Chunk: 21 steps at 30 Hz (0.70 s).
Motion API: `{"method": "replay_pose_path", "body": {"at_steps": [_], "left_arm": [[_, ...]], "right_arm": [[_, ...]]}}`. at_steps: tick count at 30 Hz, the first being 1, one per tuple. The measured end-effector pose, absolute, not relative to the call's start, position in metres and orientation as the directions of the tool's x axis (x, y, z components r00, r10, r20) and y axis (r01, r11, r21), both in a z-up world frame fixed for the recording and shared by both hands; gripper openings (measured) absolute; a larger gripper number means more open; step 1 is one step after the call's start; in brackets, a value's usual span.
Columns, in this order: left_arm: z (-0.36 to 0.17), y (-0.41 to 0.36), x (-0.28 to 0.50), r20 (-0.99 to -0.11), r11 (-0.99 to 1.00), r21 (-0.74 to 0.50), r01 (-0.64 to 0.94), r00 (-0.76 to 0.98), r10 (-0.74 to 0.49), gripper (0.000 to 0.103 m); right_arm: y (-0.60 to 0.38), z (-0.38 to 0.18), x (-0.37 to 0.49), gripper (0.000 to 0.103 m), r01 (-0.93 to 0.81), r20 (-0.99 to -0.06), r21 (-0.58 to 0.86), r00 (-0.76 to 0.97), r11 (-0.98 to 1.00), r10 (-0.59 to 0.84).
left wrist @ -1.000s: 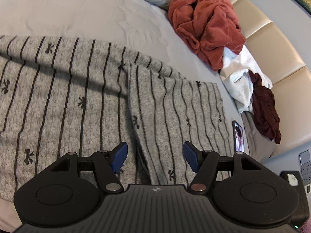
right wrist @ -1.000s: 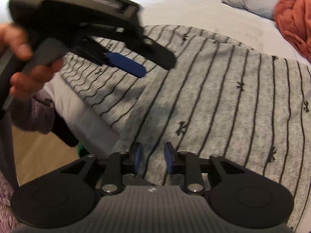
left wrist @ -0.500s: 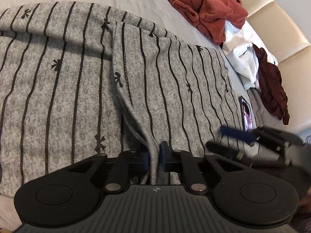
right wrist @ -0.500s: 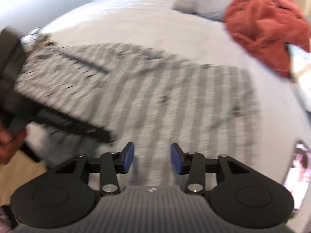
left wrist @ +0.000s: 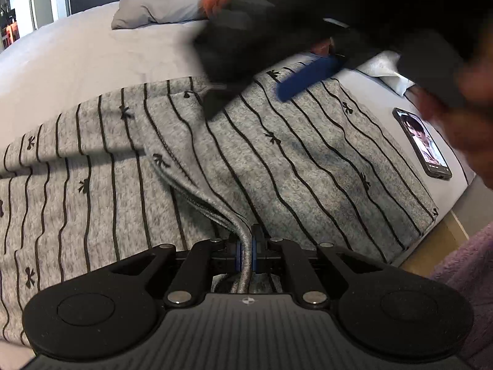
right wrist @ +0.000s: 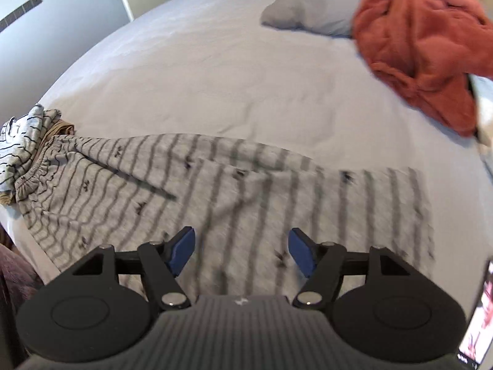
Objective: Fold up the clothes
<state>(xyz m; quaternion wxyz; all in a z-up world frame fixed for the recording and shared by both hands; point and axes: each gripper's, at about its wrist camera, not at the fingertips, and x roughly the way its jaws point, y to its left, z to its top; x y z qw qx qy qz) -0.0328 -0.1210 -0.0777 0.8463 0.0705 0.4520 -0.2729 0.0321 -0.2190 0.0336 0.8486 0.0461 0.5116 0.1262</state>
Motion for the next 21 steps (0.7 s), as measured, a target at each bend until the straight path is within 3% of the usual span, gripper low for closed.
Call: {"method": "replay_pose_path", "body": {"at_steps": [4,9,17,19,21], "left_arm": [[-0.079,-0.112,-0.026,-0.801,0.842,-0.188,0.506,0.417,-0.43,0.004],[-0.085,-0.09,-0.01,-0.793,0.84,-0.325,0.434,0.359,-0.492,0.004],[-0.089,-0.078,0.007,-0.796,0.828,-0.411,0.38,0.294,-0.53,0.004],[-0.09,-0.077,0.009,-0.797,0.828,-0.42,0.372,0.286,-0.532,0.004],[-0.09,-0.075,0.01,-0.796,0.826,-0.43,0.363,0.28,-0.537,0.004]], "right_arm": [[-0.183,0.023,0.059,0.071,-0.214,-0.895,0.185,0.365,0.959,0.255],[-0.153,-0.004,0.083,0.071,-0.22,-0.943,0.067,0.304,0.973,0.134],[-0.149,-0.031,0.096,0.07,-0.191,-0.96,0.014,0.271,0.982,0.067],[-0.152,-0.033,0.097,0.066,-0.177,-0.959,0.014,0.276,0.984,0.064],[-0.158,-0.033,0.097,0.05,-0.16,-0.957,0.02,0.284,0.987,0.065]]}}
